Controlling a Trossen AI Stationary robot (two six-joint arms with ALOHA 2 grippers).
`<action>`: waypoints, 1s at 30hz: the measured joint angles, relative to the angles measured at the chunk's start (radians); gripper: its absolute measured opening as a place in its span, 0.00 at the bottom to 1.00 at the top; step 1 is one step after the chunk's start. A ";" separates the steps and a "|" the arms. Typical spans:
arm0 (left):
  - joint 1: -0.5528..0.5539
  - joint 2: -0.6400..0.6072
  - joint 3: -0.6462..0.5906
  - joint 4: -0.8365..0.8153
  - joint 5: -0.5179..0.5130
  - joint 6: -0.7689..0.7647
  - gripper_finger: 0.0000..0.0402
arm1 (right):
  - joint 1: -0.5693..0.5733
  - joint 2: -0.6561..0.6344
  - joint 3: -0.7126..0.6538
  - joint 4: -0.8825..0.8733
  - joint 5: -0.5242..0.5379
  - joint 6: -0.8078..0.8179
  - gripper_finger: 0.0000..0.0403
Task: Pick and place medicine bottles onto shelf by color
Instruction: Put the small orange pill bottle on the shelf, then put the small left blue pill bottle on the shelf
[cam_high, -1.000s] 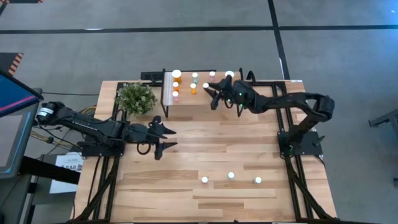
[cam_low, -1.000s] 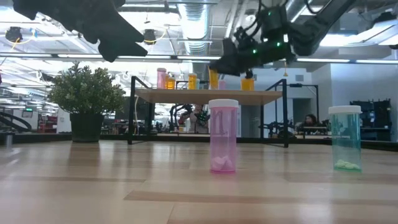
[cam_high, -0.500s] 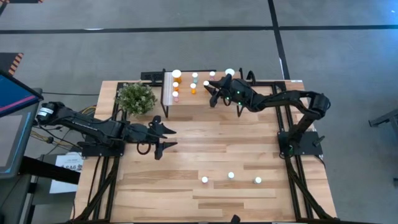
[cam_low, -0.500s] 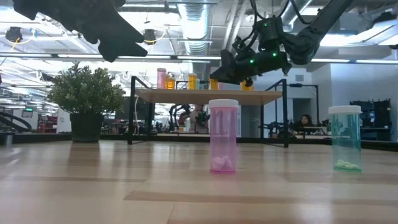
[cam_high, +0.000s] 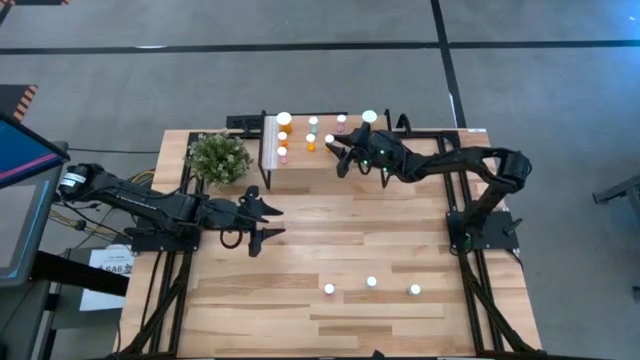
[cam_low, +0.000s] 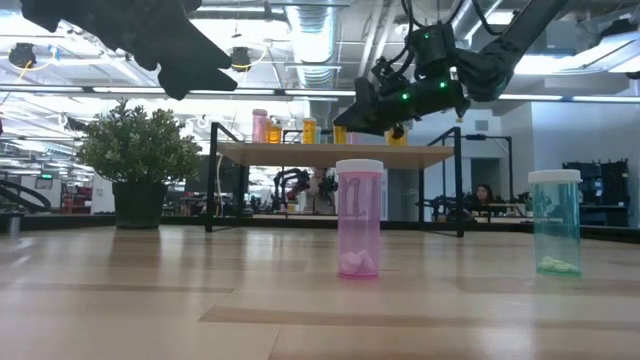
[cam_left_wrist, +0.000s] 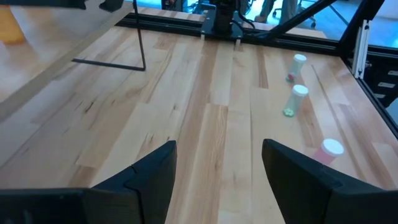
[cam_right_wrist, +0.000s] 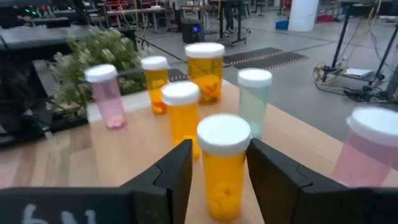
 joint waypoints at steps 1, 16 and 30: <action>0.000 0.000 0.000 0.000 0.002 -0.003 0.56 | 0.003 -0.008 0.000 -0.001 0.000 0.000 0.45; 0.000 0.000 0.000 0.000 0.006 -0.010 0.56 | 0.003 -0.188 0.000 -0.233 0.001 -0.008 0.50; 0.000 0.000 0.000 0.019 0.007 -0.025 0.56 | 0.268 -0.441 0.001 -0.655 0.005 -0.002 0.49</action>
